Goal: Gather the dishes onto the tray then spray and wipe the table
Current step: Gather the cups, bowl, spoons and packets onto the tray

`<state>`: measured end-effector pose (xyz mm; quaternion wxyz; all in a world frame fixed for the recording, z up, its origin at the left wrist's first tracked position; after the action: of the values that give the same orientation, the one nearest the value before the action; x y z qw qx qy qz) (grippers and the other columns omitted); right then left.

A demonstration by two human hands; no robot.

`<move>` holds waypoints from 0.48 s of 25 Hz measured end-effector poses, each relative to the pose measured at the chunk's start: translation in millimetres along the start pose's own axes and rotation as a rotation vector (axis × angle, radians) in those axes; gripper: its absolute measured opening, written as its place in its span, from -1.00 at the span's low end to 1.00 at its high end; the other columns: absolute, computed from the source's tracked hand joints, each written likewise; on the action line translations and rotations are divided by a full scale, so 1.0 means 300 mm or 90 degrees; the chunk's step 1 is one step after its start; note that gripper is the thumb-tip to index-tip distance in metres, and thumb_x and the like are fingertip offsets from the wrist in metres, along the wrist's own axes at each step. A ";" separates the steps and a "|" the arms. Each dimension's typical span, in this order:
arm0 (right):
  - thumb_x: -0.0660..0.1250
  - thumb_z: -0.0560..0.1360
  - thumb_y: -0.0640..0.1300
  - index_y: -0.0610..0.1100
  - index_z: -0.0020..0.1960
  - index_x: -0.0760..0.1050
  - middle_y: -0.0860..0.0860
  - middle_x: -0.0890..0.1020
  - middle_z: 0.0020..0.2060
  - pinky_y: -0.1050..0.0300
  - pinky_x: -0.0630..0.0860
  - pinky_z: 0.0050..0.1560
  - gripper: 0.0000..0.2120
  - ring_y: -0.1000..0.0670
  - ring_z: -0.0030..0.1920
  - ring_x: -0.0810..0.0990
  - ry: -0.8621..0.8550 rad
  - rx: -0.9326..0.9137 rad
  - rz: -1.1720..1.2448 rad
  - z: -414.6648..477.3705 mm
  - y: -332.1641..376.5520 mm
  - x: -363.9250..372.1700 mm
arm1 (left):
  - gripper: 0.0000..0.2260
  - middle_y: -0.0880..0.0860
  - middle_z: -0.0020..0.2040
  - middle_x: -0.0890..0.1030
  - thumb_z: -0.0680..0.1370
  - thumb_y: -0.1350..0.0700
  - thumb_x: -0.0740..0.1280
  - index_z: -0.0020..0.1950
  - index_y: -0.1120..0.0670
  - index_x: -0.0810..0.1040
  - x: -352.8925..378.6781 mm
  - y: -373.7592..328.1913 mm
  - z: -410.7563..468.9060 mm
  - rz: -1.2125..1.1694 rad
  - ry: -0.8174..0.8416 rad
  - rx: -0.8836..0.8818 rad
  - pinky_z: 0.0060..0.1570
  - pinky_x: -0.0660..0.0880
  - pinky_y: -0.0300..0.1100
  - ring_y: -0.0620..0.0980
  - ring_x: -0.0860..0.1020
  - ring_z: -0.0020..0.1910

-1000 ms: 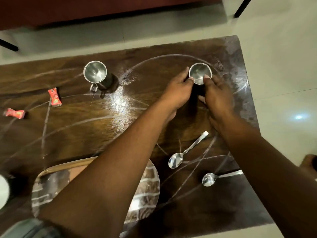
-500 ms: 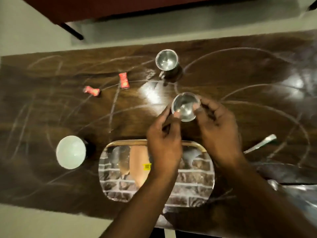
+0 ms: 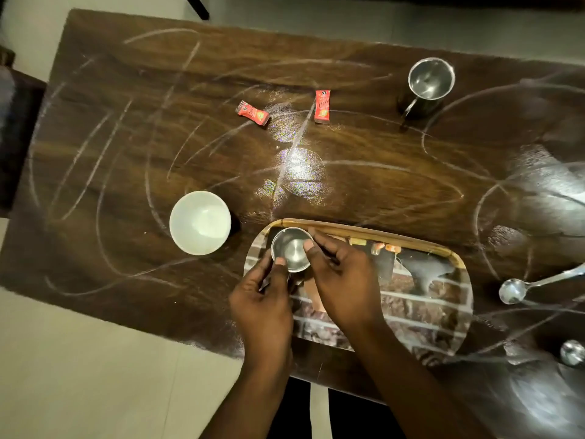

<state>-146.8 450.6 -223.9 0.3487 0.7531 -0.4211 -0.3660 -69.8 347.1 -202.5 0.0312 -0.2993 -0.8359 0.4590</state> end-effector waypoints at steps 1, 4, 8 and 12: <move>0.36 0.64 0.17 0.11 0.41 0.64 0.28 0.71 0.24 0.09 0.63 0.31 -0.62 0.33 0.21 0.66 -0.001 0.000 -0.018 0.006 0.006 -0.001 | -0.80 0.04 0.04 0.83 0.65 0.22 0.45 0.26 0.13 0.76 0.003 0.006 0.008 -0.013 0.007 -0.005 0.10 0.73 -0.05 0.01 0.80 0.04; 0.34 0.66 0.15 0.12 0.39 0.66 0.30 0.73 0.19 0.11 0.62 0.29 -0.66 0.33 0.17 0.68 0.006 -0.010 -0.044 0.023 0.021 -0.005 | -0.79 0.07 0.06 0.83 0.65 0.22 0.46 0.27 0.15 0.76 0.007 0.022 0.026 -0.027 0.011 -0.014 0.13 0.71 0.01 0.09 0.80 0.08; 0.35 0.68 0.09 0.11 0.38 0.66 0.30 0.73 0.19 0.09 0.63 0.29 -0.69 0.34 0.19 0.67 0.011 -0.012 -0.036 0.023 0.024 0.002 | -0.79 0.02 0.02 0.83 0.63 0.22 0.48 0.26 0.11 0.77 0.004 0.020 0.028 -0.020 0.014 -0.010 0.10 0.71 0.00 0.05 0.81 0.04; 0.43 0.63 0.11 0.06 0.37 0.66 0.26 0.75 0.11 0.22 0.64 0.21 -0.66 0.33 0.11 0.68 -0.025 0.006 -0.020 0.026 0.055 -0.038 | -0.74 -0.03 0.14 0.76 0.59 0.20 0.52 0.27 0.03 0.71 -0.011 -0.047 0.001 0.079 -0.046 0.079 0.06 0.69 -0.21 -0.15 0.74 0.05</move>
<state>-163.8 452.5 -210.9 0.3313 0.7536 -0.4177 -0.3845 -73.8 339.6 -190.8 -0.0090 -0.3311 -0.7865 0.5212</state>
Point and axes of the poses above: each hand's wrist, its own z-axis towards the middle knuckle, its own x-axis out of the palm, y = z × x, the point moved 3 cm from there along z, towards the middle knuckle
